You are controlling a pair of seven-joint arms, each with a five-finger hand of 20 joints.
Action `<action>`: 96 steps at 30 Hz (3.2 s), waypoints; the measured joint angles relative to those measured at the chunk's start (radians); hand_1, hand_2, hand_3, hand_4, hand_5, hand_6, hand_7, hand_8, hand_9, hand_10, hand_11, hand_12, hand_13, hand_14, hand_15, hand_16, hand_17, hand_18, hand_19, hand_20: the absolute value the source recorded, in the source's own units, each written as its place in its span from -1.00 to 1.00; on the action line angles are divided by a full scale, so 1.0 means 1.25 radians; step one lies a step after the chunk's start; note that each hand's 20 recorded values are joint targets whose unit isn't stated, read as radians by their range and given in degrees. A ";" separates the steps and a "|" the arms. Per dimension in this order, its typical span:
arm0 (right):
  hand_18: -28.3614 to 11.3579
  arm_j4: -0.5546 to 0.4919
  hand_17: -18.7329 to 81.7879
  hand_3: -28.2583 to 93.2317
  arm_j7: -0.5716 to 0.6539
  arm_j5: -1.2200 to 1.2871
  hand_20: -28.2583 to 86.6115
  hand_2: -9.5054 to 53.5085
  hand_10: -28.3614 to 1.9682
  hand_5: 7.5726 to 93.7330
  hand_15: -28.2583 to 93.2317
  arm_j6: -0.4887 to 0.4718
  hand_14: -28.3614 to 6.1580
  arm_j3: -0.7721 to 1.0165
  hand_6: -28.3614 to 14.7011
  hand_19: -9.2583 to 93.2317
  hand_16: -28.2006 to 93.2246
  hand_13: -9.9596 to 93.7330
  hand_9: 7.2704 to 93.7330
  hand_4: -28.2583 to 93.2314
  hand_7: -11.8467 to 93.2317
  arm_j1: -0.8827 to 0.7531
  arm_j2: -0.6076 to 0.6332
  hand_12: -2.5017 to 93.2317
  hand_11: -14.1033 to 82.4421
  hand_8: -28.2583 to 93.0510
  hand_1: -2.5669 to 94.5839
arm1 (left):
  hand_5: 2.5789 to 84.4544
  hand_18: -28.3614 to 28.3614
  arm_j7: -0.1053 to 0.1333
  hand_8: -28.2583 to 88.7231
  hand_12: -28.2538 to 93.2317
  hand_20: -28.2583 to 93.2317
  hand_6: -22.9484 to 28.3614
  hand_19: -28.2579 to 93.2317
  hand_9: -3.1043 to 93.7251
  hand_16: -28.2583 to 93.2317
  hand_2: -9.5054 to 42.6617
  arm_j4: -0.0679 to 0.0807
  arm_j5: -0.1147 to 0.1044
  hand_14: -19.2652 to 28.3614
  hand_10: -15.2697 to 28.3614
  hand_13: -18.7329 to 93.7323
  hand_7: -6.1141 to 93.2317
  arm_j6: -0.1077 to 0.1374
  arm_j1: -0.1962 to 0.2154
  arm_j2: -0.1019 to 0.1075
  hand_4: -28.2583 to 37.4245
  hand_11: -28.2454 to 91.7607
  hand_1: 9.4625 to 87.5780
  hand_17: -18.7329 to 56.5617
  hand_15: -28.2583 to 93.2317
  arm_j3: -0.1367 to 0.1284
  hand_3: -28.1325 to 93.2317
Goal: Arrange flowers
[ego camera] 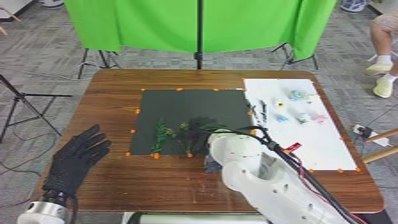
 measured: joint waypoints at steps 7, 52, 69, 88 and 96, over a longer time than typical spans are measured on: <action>-0.67 -0.063 0.35 0.54 0.000 0.077 0.54 -0.29 0.13 0.65 0.75 0.037 0.06 0.088 0.21 1.00 0.05 0.74 0.82 -1.00 0.07 -0.018 0.053 -0.11 0.47 -0.72 -0.69 | -0.26 0.74 0.007 -0.67 -0.25 -0.37 0.05 0.29 -0.34 -0.52 -0.64 0.000 0.000 0.40 0.26 -0.24 -0.48 0.000 0.009 -0.001 -0.97 -0.11 -0.65 -0.72 0.11 -0.002 0.60; -0.63 0.170 0.12 0.58 0.103 -0.094 0.22 -0.90 -0.03 0.19 0.76 0.161 -0.10 -0.041 0.08 1.00 0.01 0.48 0.42 -1.00 0.29 0.144 0.255 -0.12 0.55 -0.83 -0.47 | -0.30 0.74 0.004 -0.67 -0.25 -0.37 0.03 0.29 -0.34 -0.52 -0.64 -0.001 0.000 0.40 0.26 -0.24 -0.47 -0.002 0.011 -0.007 -0.97 -0.12 -0.65 -0.72 0.11 -0.007 0.59; -0.57 0.215 0.13 0.52 0.041 -0.080 0.20 -1.00 0.20 0.40 0.72 0.120 0.06 -0.043 0.32 1.00 0.01 0.55 0.64 -1.00 0.17 0.168 0.241 -0.16 0.47 -0.47 -0.10 | -0.30 0.74 -0.001 -0.67 -0.25 -0.37 0.03 0.29 -0.34 -0.52 -0.64 0.000 0.000 0.40 0.26 -0.24 -0.47 -0.005 0.007 -0.007 -0.97 -0.12 -0.64 -0.72 0.11 -0.007 0.59; -0.62 0.175 0.20 0.79 -0.074 -0.045 0.47 -1.00 0.32 0.58 0.83 0.156 0.11 0.028 0.15 1.00 0.12 0.64 0.82 -1.00 0.35 0.102 0.251 -0.14 0.70 -0.39 0.05 | -0.30 0.74 0.001 -0.67 -0.25 -0.37 0.03 0.29 -0.34 -0.52 -0.64 0.000 0.001 0.40 0.26 -0.24 -0.47 -0.005 0.008 -0.008 -0.97 -0.12 -0.64 -0.72 0.11 -0.008 0.59; -0.64 0.132 0.24 0.87 -0.101 -0.113 0.54 -1.00 0.34 0.55 0.87 0.281 0.14 0.020 0.10 1.00 0.13 0.67 0.84 -0.94 0.45 0.042 0.287 -0.14 0.79 -0.38 -0.01 | -0.30 0.74 0.003 -0.67 -0.25 -0.37 0.03 0.29 -0.34 -0.52 -0.64 0.000 0.001 0.40 0.26 -0.24 -0.47 -0.005 0.009 -0.009 -0.97 -0.12 -0.64 -0.72 0.11 -0.009 0.59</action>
